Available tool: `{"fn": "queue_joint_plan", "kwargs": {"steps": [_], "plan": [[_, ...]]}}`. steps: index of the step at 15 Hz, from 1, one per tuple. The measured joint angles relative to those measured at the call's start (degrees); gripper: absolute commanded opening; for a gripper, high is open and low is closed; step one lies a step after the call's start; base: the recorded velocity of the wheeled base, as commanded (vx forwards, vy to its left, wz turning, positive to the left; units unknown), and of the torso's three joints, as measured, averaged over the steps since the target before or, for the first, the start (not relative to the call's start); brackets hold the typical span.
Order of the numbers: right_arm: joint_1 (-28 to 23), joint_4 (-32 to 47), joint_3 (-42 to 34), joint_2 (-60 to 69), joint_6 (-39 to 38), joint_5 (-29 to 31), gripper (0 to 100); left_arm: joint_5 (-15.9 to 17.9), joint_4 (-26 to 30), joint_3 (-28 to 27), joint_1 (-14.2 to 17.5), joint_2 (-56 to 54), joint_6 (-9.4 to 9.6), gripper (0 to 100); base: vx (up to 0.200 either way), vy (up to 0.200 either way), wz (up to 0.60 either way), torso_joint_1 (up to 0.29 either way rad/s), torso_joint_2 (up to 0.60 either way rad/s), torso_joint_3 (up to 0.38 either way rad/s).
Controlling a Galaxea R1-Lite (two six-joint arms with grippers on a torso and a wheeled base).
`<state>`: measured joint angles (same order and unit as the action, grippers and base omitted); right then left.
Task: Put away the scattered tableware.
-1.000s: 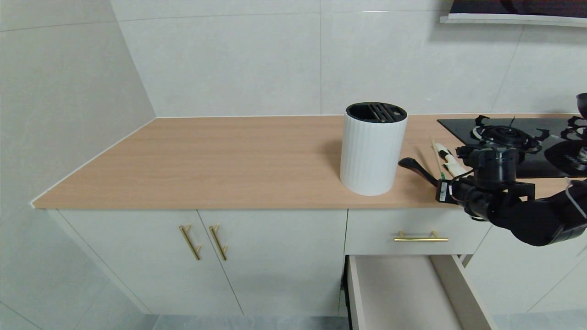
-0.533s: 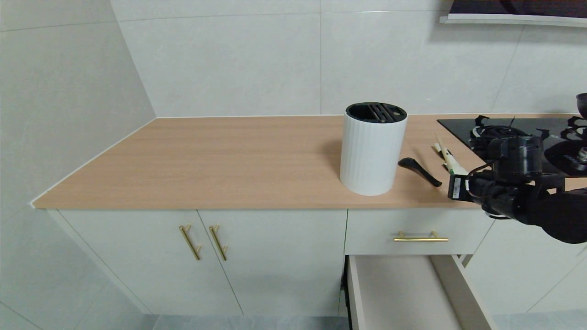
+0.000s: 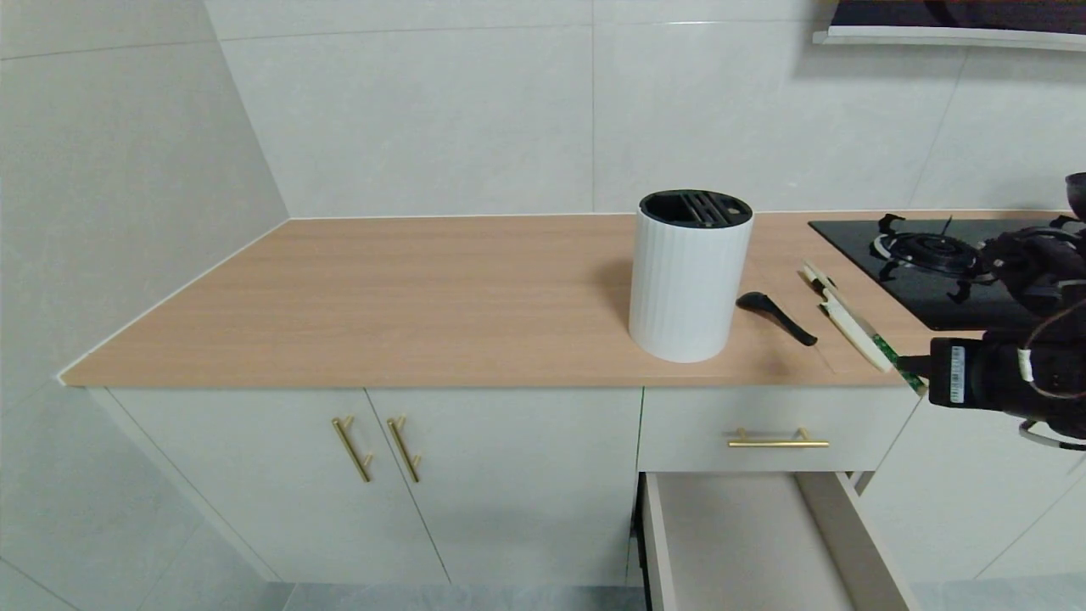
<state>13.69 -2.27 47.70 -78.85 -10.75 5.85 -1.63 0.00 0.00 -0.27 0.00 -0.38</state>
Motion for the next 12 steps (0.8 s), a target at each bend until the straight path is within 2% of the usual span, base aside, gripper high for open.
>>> {"fn": "queue_joint_plan", "kwargs": {"steps": [6,12], "plan": [[1.24,2.00,-5.95,8.62,0.44,-4.96,0,0.00,0.00,0.00,0.00,0.00,-0.05,100,0.000,0.000,0.00,0.000,0.00,0.000],[5.30,4.84,-7.55,11.18,0.63,-5.56,0,0.00,0.00,-0.02,0.02,-0.02,-0.05,100,0.000,0.000,0.00,0.000,0.00,0.000]]}}
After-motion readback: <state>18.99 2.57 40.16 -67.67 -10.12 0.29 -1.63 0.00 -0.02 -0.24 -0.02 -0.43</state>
